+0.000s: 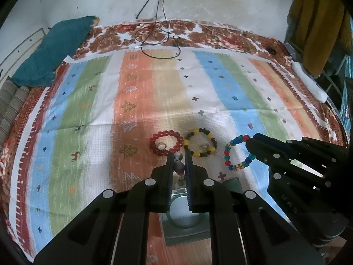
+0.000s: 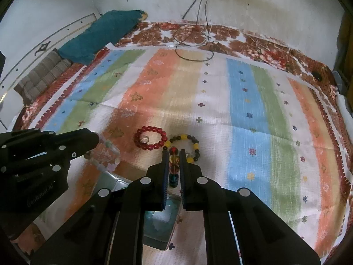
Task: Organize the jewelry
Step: 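Carry both bracelets back over the tin and open both tools to release them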
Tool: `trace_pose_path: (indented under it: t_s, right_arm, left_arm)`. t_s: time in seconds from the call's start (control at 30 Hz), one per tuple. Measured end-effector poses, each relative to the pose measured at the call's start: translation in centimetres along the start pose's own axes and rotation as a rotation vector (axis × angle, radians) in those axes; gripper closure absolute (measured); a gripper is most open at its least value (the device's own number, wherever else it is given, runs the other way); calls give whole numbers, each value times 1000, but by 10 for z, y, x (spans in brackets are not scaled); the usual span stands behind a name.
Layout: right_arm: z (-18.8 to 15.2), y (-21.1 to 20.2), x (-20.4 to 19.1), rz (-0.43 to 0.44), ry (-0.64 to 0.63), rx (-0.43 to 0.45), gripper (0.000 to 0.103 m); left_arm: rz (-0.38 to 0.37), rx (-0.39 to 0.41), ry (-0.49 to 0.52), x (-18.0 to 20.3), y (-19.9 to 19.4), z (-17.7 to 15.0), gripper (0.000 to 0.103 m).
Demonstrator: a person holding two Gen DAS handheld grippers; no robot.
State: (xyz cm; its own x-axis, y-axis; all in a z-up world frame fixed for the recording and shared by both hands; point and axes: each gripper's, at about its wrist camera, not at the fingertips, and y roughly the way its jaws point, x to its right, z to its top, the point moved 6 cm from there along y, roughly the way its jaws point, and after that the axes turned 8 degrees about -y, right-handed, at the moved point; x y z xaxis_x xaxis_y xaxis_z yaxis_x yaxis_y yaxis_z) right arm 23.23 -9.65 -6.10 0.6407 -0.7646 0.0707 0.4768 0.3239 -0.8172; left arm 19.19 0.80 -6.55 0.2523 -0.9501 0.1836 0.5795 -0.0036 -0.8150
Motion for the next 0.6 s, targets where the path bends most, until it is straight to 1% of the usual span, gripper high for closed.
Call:
trace_pose_path:
  t_s: [0.37,0.6]
  right_arm:
    - [-7,-15,-7,12,-1,35,93]
    - [-15,-19,-11,3,-11,39,93]
  left_arm:
    - [-15,22,14,4,-16,-11,93]
    - [-20,29,13,3,-22,-16,93]
